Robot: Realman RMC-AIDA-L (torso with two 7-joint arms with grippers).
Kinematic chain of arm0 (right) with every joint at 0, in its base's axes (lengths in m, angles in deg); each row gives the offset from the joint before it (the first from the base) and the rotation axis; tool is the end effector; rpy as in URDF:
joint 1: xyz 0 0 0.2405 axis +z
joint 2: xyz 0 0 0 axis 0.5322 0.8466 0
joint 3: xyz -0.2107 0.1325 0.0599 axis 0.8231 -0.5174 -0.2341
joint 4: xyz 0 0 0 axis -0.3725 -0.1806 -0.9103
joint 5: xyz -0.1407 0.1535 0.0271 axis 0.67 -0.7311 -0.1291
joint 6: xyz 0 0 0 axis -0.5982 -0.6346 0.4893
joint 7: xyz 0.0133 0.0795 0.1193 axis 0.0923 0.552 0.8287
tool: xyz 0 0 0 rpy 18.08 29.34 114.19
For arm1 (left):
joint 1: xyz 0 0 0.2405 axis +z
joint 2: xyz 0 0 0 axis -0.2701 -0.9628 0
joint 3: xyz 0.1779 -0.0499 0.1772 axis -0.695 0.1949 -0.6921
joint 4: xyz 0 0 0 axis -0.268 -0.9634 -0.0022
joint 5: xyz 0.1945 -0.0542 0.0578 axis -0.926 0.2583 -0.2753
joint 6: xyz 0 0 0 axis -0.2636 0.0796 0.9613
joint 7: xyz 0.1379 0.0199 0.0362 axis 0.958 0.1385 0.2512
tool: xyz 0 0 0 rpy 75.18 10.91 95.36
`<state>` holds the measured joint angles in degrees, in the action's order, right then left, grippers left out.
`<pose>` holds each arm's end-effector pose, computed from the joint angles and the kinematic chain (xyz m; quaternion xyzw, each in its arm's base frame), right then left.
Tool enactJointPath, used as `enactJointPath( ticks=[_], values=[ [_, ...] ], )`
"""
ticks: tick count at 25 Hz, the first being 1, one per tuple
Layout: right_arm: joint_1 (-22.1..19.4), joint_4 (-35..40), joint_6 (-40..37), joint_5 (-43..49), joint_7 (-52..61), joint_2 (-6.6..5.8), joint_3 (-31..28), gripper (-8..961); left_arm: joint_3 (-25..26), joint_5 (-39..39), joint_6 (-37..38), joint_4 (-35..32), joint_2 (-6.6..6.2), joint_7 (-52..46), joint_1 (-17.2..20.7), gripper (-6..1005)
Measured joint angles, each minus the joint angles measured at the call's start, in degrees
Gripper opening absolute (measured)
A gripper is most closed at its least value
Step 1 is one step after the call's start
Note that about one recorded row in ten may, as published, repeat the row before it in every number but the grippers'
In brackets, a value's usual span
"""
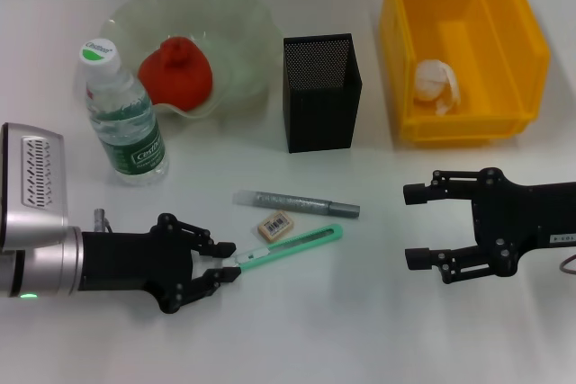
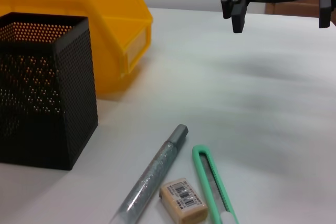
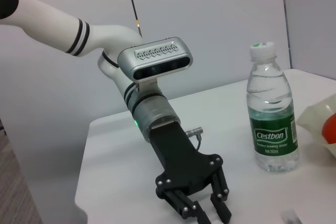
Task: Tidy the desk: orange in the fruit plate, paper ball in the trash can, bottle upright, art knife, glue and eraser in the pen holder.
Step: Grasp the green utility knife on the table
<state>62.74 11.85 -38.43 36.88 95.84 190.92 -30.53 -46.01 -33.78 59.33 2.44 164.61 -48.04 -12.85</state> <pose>0.2759 0.2886 0.0006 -0.9637 0.1166 0.2392 0.0230 -0.3070 0.2833 -0.0548 -0.9870 -0.0720 -0.1203 0.0788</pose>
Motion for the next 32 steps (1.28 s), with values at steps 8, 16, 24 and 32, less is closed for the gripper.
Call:
enactJointPath(
  ticks=[8,16,24,32],
  values=[
    [0.0,0.0,-0.1,0.0,0.0,-0.04,-0.1,824,0.3,0.1,-0.3,0.3,0.19,-0.1,-0.2,309],
    [-0.1,0.0,-0.6,0.0,-0.1,-0.25,-0.2,823,0.2,0.9,-1.5,0.8,0.31,-0.1,-0.6,374],
    [-0.1,0.0,-0.8,0.0,-0.1,-0.29,-0.6,824,0.0,0.9,-1.9,0.8,0.35,-0.1,-0.7,367],
    [-0.2,0.0,-0.8,0.0,-0.2,-0.25,-0.6,824,-0.2,0.8,-2.2,1.5,0.42,0.6,-0.8,362]
  ],
)
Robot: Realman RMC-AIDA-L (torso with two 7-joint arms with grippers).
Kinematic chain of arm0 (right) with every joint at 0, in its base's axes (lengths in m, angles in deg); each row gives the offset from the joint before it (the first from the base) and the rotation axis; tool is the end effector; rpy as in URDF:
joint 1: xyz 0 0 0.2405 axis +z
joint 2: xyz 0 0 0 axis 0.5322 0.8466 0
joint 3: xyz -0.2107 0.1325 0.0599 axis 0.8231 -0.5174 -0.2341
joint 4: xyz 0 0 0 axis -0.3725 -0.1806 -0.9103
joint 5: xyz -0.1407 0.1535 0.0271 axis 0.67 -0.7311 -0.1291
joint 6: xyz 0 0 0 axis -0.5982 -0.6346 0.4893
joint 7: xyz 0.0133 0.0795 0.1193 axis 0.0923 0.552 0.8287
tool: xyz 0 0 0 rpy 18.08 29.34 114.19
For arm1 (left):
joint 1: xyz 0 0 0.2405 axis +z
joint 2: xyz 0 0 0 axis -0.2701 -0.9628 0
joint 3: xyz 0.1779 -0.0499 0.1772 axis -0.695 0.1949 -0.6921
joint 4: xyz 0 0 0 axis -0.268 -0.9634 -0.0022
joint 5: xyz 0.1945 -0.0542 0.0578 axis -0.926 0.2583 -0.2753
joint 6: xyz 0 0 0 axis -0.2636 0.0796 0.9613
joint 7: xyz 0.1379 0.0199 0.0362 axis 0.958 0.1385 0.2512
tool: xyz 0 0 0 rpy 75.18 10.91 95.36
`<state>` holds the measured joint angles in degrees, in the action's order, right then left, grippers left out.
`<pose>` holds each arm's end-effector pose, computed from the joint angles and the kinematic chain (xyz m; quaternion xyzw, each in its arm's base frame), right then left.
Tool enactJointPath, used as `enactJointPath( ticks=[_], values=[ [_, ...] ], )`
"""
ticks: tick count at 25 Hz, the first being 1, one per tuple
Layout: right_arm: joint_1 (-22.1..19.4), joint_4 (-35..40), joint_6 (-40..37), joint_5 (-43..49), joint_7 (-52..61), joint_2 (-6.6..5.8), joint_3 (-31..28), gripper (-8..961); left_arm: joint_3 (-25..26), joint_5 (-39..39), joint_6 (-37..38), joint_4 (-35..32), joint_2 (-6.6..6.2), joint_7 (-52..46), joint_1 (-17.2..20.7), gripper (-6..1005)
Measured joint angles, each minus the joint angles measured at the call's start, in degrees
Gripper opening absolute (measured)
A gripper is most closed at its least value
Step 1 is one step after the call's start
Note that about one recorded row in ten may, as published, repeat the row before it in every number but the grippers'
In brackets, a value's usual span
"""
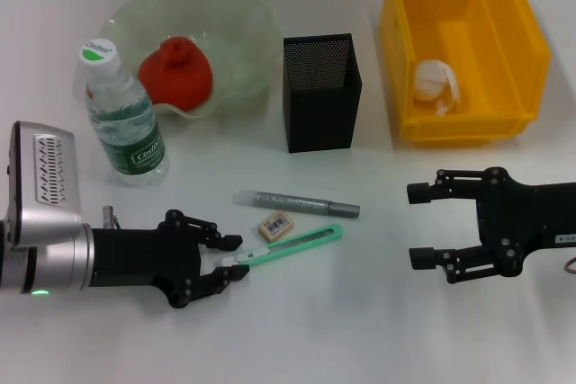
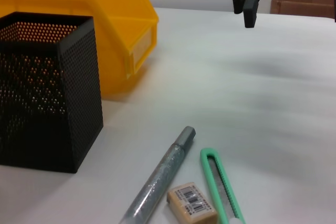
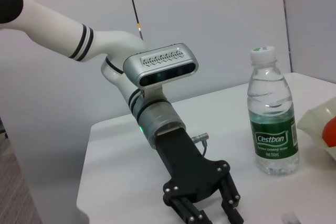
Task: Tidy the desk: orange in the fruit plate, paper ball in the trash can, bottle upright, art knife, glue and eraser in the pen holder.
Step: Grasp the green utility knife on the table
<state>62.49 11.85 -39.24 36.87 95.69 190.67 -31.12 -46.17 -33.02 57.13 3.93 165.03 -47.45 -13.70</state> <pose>0.2770 0.2871 0.0038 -0.9625 0.1166 0.2439 0.0235 -0.3044 0.2870 -0.0618 -0.9864 -0.0729 -0.1195 0.0862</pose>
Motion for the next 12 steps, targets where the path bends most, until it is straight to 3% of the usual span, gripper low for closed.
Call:
enactJointPath(
  ticks=[12],
  values=[
    [-0.1,0.0,0.0,0.0,0.0,0.04,-0.1,823,0.0,-0.2,-0.7,0.1,0.0,0.1,0.0,336]
  ],
)
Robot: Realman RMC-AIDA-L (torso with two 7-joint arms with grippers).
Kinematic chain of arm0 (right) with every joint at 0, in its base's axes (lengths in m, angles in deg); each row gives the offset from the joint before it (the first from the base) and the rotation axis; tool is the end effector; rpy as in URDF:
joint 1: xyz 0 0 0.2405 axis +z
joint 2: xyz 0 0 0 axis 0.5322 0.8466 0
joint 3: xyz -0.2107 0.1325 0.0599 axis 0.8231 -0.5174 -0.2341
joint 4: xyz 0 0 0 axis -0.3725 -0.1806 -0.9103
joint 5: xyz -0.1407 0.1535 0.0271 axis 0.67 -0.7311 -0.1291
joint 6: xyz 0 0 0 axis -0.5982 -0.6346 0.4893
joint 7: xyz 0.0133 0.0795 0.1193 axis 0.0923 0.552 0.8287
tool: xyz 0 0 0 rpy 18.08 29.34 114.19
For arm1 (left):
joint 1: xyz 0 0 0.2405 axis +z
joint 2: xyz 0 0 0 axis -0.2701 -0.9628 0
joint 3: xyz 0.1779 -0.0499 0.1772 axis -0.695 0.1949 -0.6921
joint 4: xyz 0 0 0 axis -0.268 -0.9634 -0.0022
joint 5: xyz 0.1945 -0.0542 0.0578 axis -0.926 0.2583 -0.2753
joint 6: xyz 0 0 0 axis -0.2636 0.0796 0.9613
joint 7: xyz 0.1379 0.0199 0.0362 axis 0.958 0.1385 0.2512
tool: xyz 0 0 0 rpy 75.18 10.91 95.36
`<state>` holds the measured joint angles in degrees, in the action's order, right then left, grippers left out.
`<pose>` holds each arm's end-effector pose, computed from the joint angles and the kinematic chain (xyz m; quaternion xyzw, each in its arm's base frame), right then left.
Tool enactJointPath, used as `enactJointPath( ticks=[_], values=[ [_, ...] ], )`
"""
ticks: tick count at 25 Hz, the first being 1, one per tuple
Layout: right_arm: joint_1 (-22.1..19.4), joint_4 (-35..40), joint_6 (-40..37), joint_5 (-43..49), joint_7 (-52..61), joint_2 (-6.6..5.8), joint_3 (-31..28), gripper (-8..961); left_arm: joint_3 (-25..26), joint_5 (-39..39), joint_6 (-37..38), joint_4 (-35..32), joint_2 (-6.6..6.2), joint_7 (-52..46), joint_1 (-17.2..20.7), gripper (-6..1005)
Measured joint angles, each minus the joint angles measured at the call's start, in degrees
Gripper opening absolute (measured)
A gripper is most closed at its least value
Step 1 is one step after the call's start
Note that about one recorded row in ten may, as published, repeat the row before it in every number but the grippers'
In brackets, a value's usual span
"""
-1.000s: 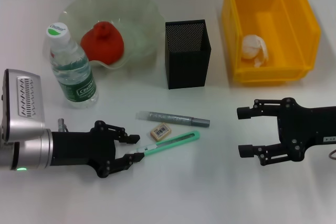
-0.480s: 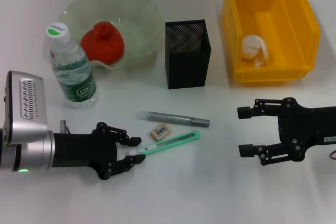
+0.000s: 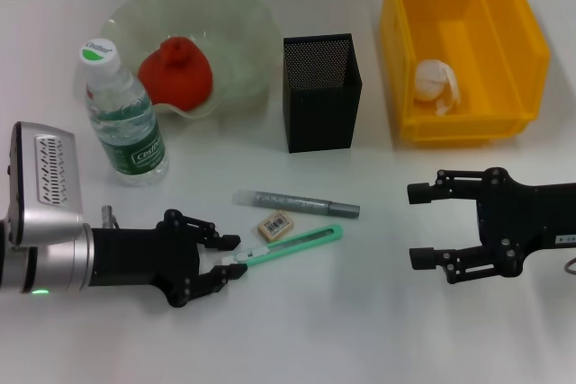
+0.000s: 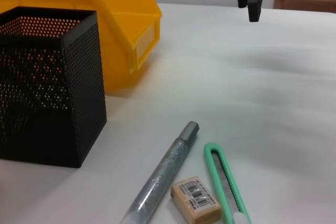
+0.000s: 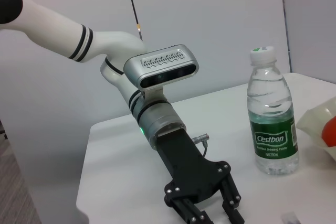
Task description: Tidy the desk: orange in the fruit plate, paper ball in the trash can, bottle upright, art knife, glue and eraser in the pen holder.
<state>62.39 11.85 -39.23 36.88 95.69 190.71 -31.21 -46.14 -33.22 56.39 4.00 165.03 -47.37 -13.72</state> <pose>0.2774 0.2866 0.0036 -0.9622 0.1177 0.2445 0.0242 -0.3060 0.2879 -0.0622 -0.9867 -0.0733 -0.1142 0.0897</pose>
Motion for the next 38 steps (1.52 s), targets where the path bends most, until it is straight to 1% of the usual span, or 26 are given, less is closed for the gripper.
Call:
enactJointPath(
  ticks=[6,13,14,16,24,27,30,35,38],
  values=[
    [-0.1,0.0,0.0,0.0,0.0,-0.1,0.0,823,-0.9,0.4,-0.3,0.0,0.11,0.0,-0.1,316],
    [-0.1,0.0,0.0,0.0,0.0,-0.17,0.0,823,-1.1,0.9,1.1,0.0,0.11,-0.2,-0.2,203],
    [-0.1,0.0,0.0,0.0,0.0,-0.17,0.0,823,-1.1,0.9,1.1,0.0,0.11,-0.2,-0.2,204],
    [-0.1,0.0,-0.2,0.0,0.0,-0.17,-0.3,824,-0.7,2.3,3.9,-0.4,-0.24,-0.2,0.1,205],
    [-0.4,0.4,-1.6,0.0,0.0,-0.3,-2.0,824,-0.4,3.9,6.9,-2.0,-0.51,-0.8,1.2,203],
    [-0.6,0.4,-2.1,0.0,0.0,-0.66,-2.7,824,-0.1,3.9,7.8,-2.9,-0.58,-1.8,1.6,203],
    [-1.2,0.0,-3.3,0.0,0.2,-1.01,-4.3,824,-0.1,4.0,9.9,-6.1,-0.62,-3.9,2.8,203],
    [-2.4,0.0,-4.4,0.0,0.4,-1.09,-6.1,824,1.2,4.3,14.9,-11.4,-0.52,-7.7,4.5,203],
    [-2.9,0.0,-4.5,0.0,0.4,-1.08,-6.4,824,1.9,4.3,16.8,-13.4,-0.55,-10.2,4.7,204]
  ],
)
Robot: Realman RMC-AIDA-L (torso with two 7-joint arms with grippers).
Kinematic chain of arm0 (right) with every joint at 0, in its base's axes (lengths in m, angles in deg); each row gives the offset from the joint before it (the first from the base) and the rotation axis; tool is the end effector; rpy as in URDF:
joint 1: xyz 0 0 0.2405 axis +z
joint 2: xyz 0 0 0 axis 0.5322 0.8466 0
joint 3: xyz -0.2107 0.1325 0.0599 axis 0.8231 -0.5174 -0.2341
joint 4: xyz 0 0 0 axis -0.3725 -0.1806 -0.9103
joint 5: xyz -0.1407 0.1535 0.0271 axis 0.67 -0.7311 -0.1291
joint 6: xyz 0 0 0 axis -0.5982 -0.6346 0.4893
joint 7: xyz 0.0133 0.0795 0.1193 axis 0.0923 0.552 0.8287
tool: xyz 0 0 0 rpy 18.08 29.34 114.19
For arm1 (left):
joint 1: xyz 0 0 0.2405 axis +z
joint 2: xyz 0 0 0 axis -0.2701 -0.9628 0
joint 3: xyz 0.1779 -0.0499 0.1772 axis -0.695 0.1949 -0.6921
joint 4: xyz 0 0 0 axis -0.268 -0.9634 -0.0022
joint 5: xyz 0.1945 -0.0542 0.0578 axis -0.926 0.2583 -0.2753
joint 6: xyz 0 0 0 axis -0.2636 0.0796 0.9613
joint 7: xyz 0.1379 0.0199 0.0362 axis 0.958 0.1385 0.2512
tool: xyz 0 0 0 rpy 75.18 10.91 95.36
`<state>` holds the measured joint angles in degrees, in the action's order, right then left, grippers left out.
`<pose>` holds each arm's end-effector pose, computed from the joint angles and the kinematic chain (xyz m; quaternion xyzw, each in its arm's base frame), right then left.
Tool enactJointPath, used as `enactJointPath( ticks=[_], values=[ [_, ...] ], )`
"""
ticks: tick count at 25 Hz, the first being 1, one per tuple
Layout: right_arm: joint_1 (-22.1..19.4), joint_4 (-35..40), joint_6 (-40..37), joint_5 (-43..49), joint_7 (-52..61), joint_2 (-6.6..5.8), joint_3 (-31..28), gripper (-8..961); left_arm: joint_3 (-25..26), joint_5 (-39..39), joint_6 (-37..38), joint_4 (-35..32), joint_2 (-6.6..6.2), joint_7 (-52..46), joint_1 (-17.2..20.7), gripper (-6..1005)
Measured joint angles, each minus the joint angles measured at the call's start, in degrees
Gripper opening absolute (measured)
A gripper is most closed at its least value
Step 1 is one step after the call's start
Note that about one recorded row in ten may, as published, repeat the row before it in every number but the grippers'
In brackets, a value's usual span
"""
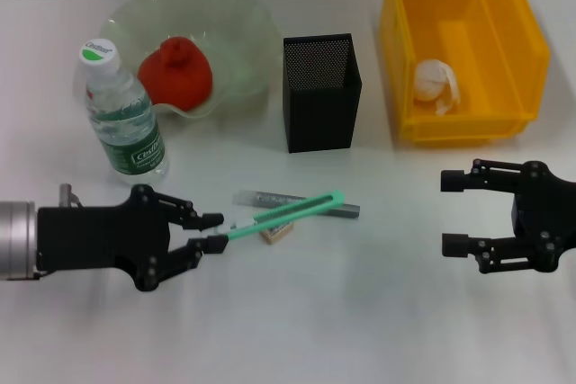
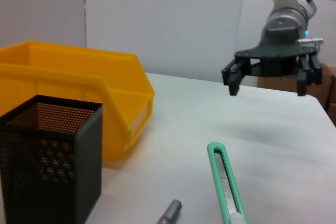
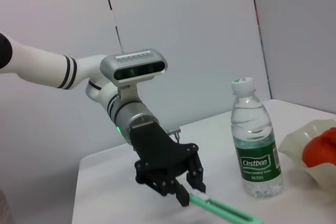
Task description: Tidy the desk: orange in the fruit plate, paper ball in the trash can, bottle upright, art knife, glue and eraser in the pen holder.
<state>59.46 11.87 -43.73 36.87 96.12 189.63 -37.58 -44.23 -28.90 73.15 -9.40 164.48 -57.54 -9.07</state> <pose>0.2900 0.2731 0.0246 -0.9460 0.1445 0.2860 0.0495 -0.2871 0.2802 -0.0114 -0.9732 -0.0939 -0.1972 0.0718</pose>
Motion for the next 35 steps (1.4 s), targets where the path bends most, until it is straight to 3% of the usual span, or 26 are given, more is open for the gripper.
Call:
enactJointPath(
  ticks=[14,23,35],
  values=[
    [-1.7,-1.4,-0.4,0.0,0.3,0.34,-2.0,823,-0.7,-0.4,6.9,-15.5,0.23,-18.2,-0.1,204],
    [-1.7,-1.4,-0.7,0.0,0.3,0.6,-2.5,822,-8.8,-2.5,7.8,-32.4,0.03,-34.1,-0.8,203],
    [-1.7,-1.7,-0.2,0.0,0.1,1.3,-2.6,819,-16.8,-13.4,9.7,-44.4,0.19,-51.2,-9.8,203]
  ],
)
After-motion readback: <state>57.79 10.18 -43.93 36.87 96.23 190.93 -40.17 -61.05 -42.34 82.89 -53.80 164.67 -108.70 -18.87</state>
